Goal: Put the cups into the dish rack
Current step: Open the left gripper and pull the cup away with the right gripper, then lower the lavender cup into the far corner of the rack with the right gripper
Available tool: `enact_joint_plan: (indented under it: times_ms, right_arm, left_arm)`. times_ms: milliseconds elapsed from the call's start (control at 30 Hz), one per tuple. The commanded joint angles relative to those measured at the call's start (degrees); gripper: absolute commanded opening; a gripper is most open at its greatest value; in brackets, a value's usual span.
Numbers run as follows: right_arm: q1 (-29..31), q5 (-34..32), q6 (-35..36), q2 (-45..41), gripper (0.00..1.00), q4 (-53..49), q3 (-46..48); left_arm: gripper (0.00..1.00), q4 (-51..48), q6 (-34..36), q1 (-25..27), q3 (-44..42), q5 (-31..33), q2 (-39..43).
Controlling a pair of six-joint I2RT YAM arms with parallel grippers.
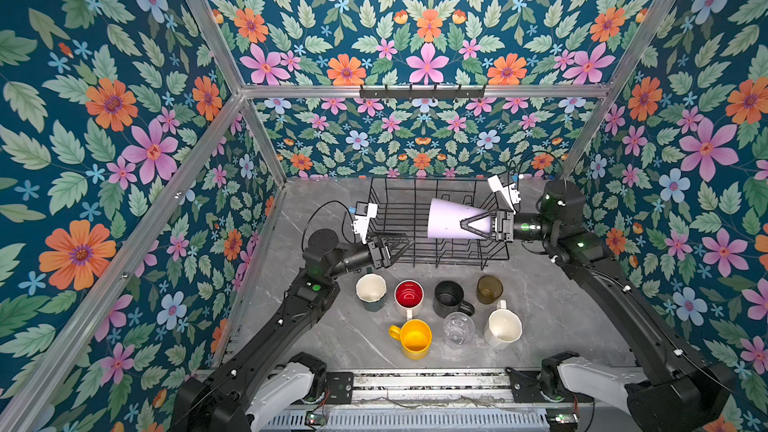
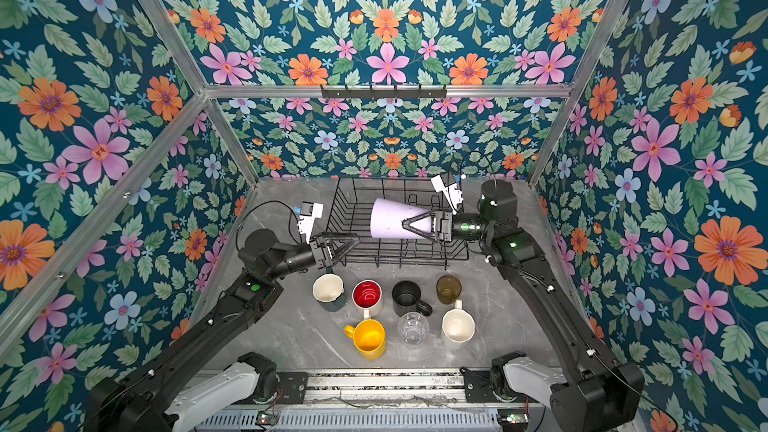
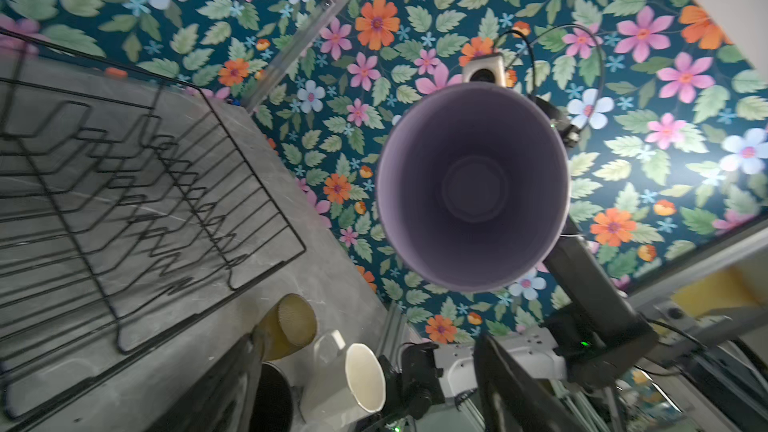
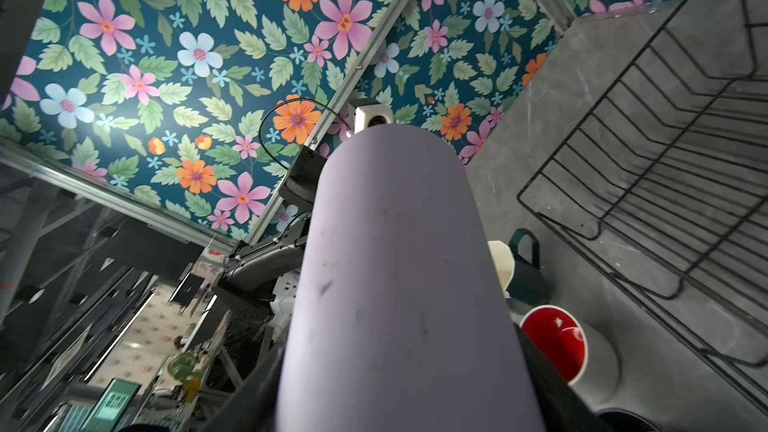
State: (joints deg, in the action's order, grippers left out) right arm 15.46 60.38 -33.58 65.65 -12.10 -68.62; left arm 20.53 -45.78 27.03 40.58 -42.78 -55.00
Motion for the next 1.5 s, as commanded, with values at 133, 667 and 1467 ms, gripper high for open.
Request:
enact_joint_plan:
  times_ms: [133,667,1467]
  right_arm:
    - [-2.98,-25.84,14.33,2.39,0.0,-25.38,-10.01]
    - [-2.68,-58.84,25.15,25.89,0.0,-40.68,-32.44]
    - [1.77,-69.22,31.74,59.64,0.0,-55.54,-67.51]
  left_arm:
    - [0.93,-23.7,13.5,-0.13,3.38,24.46,6.27]
    - [1.0,-38.24,19.66,-0.13,3.68,47.49,17.95]
    - [1.0,-47.67,19.25,-0.12,1.65,54.13,29.34]
